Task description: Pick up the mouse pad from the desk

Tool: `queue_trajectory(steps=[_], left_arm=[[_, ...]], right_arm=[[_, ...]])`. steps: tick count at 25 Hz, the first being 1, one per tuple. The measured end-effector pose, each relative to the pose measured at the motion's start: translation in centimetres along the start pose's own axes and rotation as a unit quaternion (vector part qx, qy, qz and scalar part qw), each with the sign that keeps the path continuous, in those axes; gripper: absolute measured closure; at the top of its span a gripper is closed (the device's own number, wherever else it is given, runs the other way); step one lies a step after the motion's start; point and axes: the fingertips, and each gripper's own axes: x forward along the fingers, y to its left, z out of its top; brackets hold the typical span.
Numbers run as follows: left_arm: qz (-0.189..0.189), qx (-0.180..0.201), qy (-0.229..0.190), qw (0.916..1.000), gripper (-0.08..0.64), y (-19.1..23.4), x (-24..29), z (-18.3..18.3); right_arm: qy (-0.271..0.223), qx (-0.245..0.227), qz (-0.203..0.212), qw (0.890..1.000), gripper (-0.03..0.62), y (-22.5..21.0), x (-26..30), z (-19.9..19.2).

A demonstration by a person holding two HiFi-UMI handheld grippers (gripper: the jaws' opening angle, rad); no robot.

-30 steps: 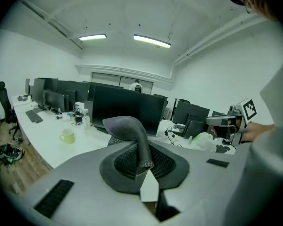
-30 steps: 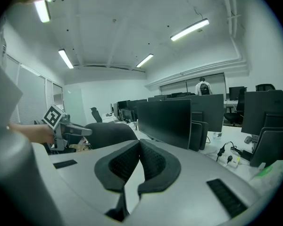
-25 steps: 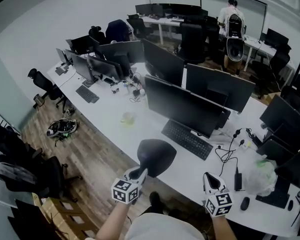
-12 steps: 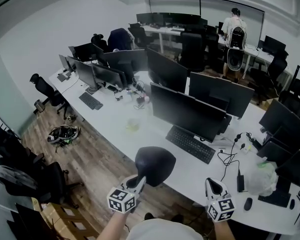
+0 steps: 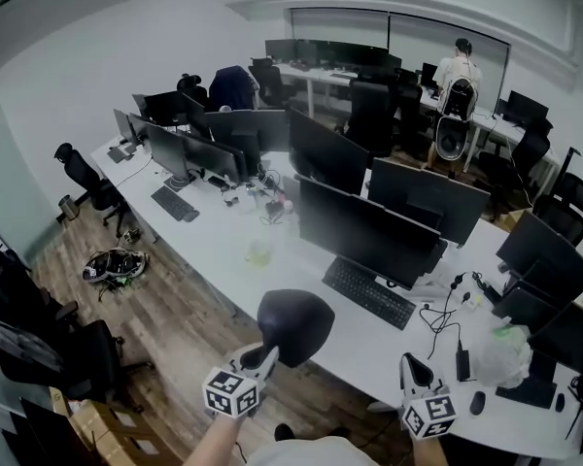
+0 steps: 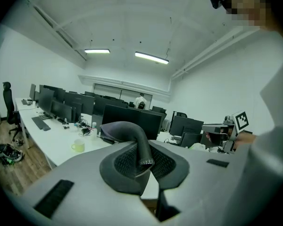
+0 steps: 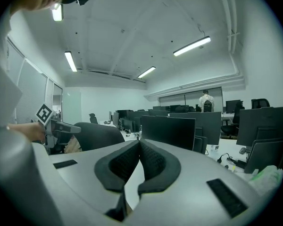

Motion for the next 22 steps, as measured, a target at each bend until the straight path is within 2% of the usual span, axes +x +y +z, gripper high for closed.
queue_trajectory(steps=[5,22], left_arm=[[0.003,-0.002,-0.008,1.0,0.515,0.9,-0.8,0.5],[0.008,-0.008,-0.016,0.9998,0.515,2.3,-1.6,0.6]], right_arm=[[-0.011,-0.004,-0.01,1.0,0.581,0.2,-0.2,0.9],[-0.013,-0.004,-0.005,1.0,0.581,1.5,0.9,1.1]])
